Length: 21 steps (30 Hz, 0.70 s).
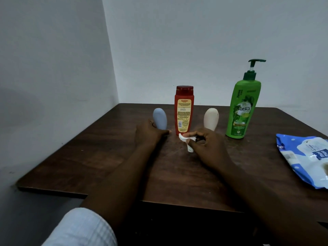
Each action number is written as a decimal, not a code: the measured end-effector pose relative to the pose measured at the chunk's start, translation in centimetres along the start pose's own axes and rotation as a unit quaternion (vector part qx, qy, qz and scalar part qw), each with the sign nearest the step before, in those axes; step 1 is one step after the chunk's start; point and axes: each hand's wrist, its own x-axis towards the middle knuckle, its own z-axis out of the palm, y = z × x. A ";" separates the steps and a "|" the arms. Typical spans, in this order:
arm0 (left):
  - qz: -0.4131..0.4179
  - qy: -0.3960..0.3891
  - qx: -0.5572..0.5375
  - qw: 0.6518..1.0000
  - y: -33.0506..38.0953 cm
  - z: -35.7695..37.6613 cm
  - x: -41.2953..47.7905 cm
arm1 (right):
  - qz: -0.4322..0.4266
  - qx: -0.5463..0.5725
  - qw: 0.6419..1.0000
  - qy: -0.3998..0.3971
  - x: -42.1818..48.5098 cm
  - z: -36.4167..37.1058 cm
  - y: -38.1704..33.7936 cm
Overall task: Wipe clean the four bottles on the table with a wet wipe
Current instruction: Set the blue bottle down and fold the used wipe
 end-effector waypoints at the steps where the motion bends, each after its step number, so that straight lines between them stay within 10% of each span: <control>1: 0.005 0.008 0.004 1.000 -0.2 0.3 0.2 | 0.000 -0.001 1.000 -0.001 0.0 0.0 0.1; 21: 0.034 0.029 0.047 0.998 -1.8 1.1 1.5 | -0.004 -0.013 1.000 -0.008 0.3 0.8 0.0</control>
